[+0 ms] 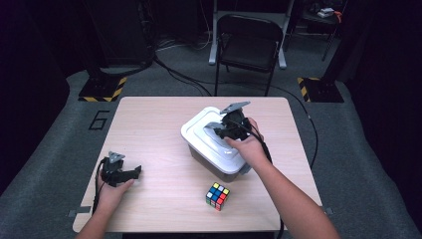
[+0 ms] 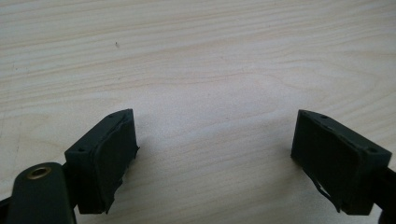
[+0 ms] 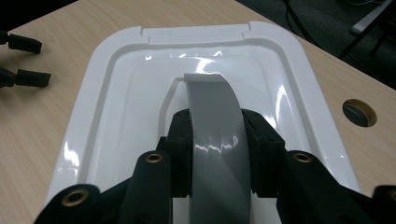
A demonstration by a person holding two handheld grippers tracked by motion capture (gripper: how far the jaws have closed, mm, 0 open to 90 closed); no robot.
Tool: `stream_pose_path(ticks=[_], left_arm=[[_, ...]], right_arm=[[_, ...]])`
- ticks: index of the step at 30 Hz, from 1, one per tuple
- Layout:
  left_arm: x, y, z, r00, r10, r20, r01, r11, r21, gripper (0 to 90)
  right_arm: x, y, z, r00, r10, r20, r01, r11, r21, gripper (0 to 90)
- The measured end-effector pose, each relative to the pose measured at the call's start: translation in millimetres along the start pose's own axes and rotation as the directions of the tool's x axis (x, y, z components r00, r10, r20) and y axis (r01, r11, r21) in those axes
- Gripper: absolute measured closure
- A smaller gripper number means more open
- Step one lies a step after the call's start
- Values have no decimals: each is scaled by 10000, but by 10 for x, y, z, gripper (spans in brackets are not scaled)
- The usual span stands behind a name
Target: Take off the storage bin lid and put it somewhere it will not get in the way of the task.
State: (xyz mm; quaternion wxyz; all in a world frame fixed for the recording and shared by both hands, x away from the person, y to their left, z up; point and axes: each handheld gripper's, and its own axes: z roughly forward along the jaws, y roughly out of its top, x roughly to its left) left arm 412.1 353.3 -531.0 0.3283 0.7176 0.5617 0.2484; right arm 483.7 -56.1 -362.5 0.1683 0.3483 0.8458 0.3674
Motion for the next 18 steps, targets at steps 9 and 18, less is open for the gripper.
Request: stream_pose_path(ticks=[9,18], left_arm=[[0,0,0,10000,3,0,-3,10000,3,140],[0,0,0,10000,5,-1,-5,10000,5,141]], right_arm=[[21,51,-75,9999,-105,26,105,9999,12,663],[21,105,-194,9996,-259,75,259,9996,-72,664]])
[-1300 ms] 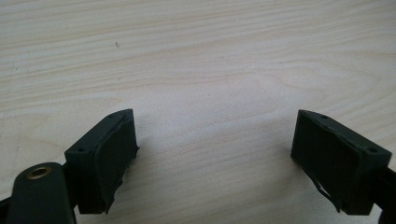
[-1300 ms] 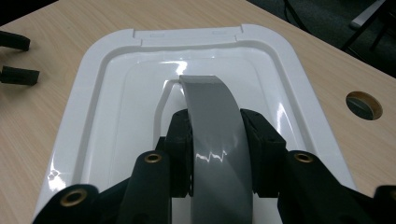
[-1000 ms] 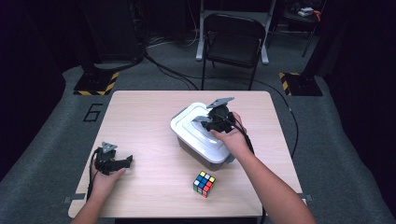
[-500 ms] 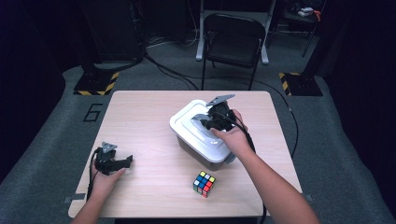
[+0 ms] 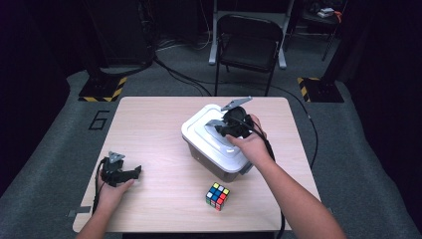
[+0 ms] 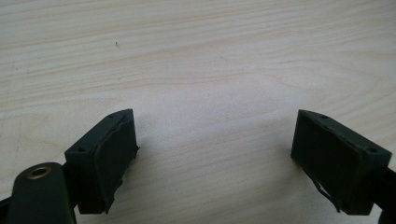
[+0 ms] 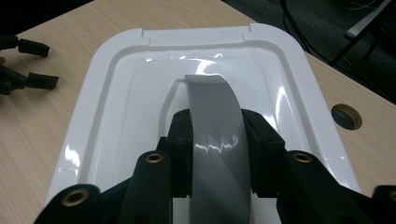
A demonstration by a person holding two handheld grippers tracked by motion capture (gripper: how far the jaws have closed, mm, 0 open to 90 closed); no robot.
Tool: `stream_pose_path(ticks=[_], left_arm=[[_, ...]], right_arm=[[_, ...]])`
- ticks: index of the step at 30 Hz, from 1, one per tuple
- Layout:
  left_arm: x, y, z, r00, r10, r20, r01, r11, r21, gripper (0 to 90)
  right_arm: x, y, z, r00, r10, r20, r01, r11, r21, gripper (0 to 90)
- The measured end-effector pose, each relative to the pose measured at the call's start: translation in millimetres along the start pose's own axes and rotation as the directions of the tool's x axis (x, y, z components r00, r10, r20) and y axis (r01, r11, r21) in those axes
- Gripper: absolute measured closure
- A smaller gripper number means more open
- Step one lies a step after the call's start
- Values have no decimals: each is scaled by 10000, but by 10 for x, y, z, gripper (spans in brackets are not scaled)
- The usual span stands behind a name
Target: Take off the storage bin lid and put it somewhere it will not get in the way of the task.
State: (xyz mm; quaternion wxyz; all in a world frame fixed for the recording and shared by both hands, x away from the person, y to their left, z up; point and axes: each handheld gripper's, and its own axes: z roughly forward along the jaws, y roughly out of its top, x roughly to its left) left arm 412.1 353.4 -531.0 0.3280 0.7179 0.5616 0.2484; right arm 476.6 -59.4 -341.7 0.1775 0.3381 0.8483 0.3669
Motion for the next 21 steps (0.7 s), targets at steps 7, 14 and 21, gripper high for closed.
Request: stream_pose_path(ticks=[7,14,21], left_arm=[[0,0,0,10000,-4,0,4,10000,-3,140],[0,0,0,10000,-1,0,1,10000,-1,140],[1,0,0,10000,16,-4,-16,10000,4,140]], right_arm=[[-20,28,-97,10000,56,72,-56,10000,-36,663],[-79,18,-167,9995,206,249,-206,9998,-5,664],[-170,-22,-230,9984,365,434,-363,9993,-56,664]])
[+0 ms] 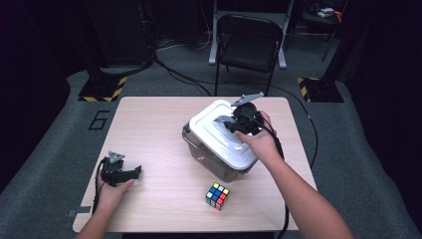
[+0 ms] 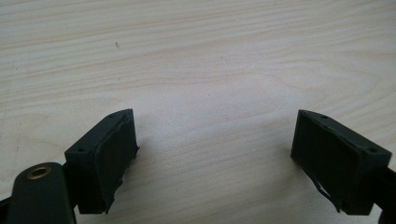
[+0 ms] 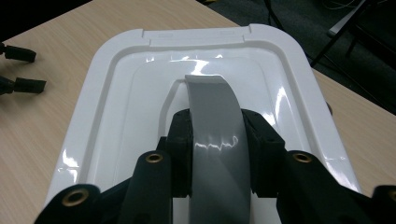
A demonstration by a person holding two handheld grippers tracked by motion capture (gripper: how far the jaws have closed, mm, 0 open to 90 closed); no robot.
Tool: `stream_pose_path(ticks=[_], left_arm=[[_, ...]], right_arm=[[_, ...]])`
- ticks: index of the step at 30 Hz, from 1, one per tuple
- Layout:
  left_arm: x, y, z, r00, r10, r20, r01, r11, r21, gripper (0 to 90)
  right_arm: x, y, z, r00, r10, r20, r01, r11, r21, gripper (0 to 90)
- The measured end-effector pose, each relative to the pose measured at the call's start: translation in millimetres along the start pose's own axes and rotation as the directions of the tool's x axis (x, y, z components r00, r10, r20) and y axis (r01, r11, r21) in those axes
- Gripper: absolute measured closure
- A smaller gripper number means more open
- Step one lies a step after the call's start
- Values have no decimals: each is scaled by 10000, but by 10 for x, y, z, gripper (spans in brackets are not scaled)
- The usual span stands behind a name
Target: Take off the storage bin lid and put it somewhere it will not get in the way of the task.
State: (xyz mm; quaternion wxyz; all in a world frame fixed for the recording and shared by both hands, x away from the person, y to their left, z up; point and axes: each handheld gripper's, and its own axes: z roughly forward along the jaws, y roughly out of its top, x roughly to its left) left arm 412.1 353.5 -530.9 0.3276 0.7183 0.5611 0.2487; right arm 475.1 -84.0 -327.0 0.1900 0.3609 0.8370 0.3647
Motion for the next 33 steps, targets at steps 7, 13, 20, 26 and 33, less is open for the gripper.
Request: stream_pose_path(ticks=[7,13,20,26,33], left_arm=[[-1,0,0,10000,-10,2,10,10000,-3,140],[-1,0,0,10000,-13,3,13,10000,-5,140],[-1,0,0,10000,-7,0,7,10000,-6,140],[-1,0,0,10000,-7,0,7,10000,-6,140],[-1,0,0,10000,-14,5,14,10000,-4,140]], right_arm=[[-123,-53,-75,9996,186,225,-185,9998,-57,664],[-224,-107,-138,9974,547,464,-545,9985,-44,663],[-357,-180,-216,9938,820,745,-818,9966,-61,664],[-453,-228,-262,9910,947,941,-939,9955,-136,664],[-567,-296,-313,9840,1290,1229,-1289,9916,-92,664]])
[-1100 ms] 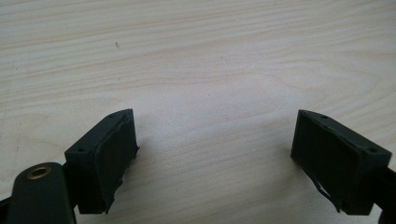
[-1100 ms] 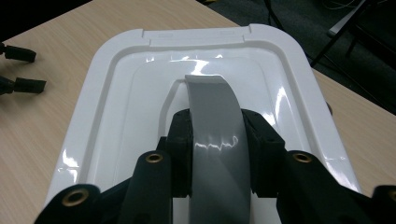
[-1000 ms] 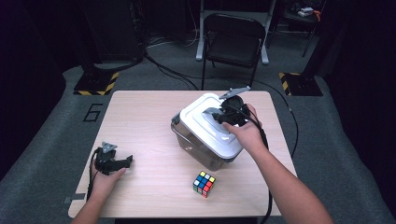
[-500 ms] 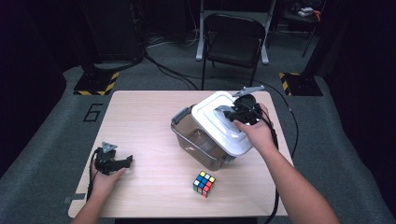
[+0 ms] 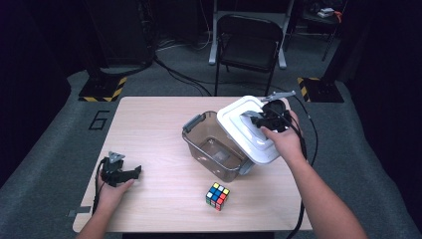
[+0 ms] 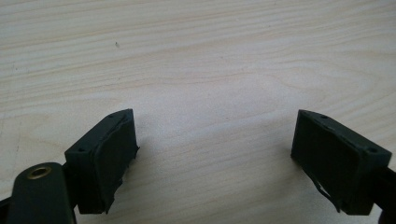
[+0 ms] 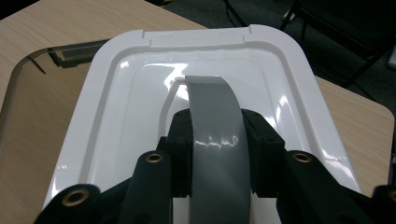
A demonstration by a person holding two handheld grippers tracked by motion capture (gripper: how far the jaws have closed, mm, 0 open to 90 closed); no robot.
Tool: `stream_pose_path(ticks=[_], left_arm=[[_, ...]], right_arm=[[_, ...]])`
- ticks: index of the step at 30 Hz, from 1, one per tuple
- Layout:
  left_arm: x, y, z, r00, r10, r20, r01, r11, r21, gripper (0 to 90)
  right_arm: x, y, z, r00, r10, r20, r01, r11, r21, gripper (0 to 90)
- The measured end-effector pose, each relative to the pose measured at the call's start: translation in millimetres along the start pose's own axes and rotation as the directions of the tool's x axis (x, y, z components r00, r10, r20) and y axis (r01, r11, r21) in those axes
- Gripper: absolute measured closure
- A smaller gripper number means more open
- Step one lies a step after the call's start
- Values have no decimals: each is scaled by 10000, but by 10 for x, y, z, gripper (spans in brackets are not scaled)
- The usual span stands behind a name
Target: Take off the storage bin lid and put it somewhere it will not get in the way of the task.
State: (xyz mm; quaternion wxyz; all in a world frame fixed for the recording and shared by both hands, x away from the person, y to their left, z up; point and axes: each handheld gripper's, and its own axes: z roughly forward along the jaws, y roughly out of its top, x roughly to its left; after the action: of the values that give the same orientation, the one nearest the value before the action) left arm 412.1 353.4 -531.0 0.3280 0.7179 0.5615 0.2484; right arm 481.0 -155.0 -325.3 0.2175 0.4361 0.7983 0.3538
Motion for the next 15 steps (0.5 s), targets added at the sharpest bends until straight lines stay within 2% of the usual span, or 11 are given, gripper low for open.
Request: stream_pose_path(ticks=[15], left_arm=[[0,0,0,10000,-3,0,3,10000,-3,141]], right_arm=[[-301,-137,-37,9967,524,626,-526,9986,16,664]])
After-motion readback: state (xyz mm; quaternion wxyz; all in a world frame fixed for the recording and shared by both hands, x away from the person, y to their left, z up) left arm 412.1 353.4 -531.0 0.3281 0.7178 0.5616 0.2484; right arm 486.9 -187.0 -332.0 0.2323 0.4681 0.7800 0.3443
